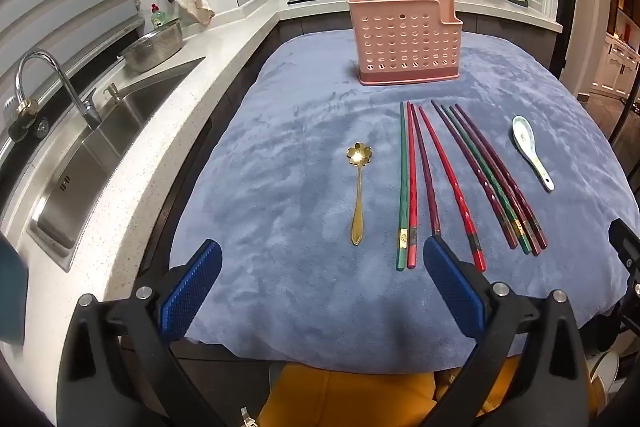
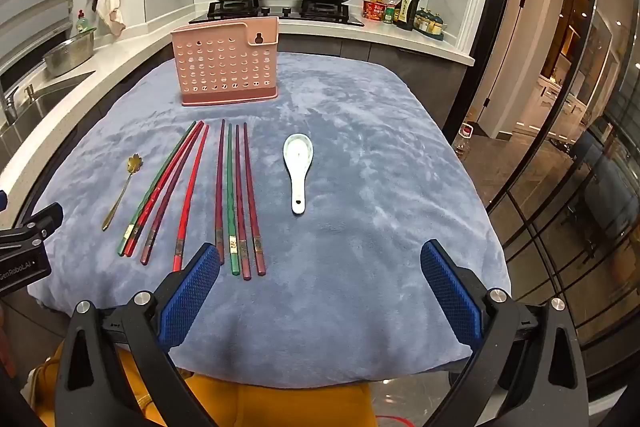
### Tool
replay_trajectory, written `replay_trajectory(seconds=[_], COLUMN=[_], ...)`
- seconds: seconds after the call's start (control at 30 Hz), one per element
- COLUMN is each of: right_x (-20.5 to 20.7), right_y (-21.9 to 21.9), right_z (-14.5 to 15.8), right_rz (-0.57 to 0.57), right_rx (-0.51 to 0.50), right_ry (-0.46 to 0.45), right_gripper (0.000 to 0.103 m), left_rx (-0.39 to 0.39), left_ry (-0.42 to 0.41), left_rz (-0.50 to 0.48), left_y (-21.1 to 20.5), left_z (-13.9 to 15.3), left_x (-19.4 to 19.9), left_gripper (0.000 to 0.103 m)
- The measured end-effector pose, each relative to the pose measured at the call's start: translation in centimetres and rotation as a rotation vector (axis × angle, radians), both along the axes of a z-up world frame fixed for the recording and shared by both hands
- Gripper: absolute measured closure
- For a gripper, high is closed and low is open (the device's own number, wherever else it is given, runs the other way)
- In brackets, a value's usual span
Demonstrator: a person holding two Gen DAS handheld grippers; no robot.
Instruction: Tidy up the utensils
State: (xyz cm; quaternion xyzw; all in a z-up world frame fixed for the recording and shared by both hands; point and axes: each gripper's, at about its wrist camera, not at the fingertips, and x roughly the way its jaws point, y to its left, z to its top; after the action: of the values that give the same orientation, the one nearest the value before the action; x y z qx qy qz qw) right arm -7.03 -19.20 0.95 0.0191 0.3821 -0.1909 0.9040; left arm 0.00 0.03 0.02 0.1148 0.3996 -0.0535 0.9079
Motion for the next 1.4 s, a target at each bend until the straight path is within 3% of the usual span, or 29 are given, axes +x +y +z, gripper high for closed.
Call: replay_trajectory(seconds=[1.4], right_x=[0.0], right_y=[0.2], right_z=[0.0], right_rz=[0.003], right_rx=[-0.008], right_ry=[0.006], right_gripper=[0.007], left_rx=[-0.003], left_ry=[0.005], left_rz=[0.003], left_y=[0.4], left_z=[-0.4], left_x=[0.0], left_gripper=[0.007])
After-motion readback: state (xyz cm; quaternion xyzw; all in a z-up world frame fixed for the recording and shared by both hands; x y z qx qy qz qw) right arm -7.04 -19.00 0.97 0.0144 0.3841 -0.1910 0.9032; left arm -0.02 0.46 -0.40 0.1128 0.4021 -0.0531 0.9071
